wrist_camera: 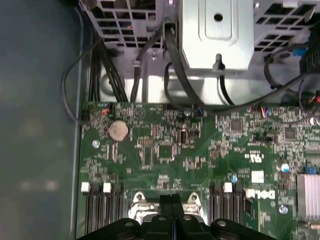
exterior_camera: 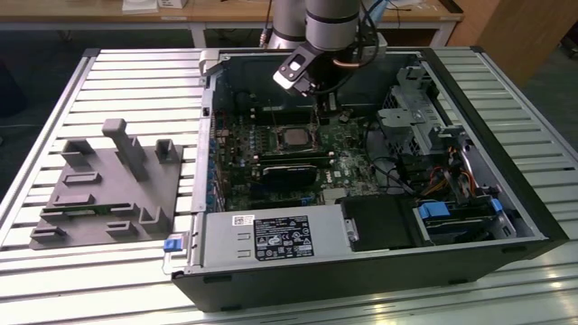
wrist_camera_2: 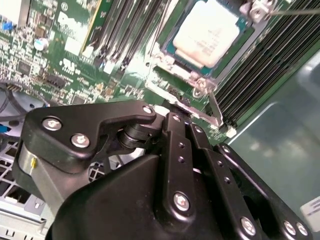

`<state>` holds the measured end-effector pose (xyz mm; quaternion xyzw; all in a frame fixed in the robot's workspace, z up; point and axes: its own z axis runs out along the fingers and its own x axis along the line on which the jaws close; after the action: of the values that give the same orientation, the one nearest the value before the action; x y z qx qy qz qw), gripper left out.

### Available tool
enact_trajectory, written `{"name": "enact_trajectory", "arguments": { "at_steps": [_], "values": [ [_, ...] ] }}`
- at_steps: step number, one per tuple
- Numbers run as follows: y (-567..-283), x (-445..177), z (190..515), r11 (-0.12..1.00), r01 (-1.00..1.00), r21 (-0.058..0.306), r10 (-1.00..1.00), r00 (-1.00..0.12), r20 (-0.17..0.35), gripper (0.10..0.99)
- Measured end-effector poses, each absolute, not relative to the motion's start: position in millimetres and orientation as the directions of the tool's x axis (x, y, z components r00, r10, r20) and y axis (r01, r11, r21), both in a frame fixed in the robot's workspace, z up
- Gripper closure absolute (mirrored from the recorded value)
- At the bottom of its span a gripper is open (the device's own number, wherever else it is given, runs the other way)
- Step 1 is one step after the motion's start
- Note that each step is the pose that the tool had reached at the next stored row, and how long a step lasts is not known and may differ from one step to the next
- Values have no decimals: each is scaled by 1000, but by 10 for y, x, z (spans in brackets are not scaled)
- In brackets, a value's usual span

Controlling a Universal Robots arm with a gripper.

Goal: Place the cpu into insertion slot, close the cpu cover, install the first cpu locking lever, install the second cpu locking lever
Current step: 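Close the cpu cover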

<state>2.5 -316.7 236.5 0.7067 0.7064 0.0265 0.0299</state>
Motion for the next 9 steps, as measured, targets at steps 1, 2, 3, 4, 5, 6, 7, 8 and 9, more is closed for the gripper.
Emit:
{"name": "enact_trajectory", "arguments": {
  "at_steps": [1, 2, 3, 4, 5, 6, 7, 8, 9],
  "values": [
    [-3167, 5, 2365, 0, 997, 80, 1000, 1, -5, 980],
    [-3167, -13, 2365, 0, 997, 80, 1000, 1, -5, 980],
    [-3167, -29, 2366, 0, 997, 80, 1000, 1, -5, 980],
    [-3167, -44, 2366, 0, 997, 80, 1000, 1, -5, 980],
    [-3167, -56, 2365, 0, 997, 80, 1000, 1, -5, 980],
    [-3167, -68, 2365, 0, 997, 80, 1000, 1, -5, 980],
    [-3167, -78, 2365, 0, 997, 80, 1000, 0, -5, 980],
    [-3167, -88, 2365, 0, 997, 80, 1000, 1, -5, 980],
    [-3167, -101, 2365, 0, 997, 80, 1000, 1, -5, 980]
  ]
}}
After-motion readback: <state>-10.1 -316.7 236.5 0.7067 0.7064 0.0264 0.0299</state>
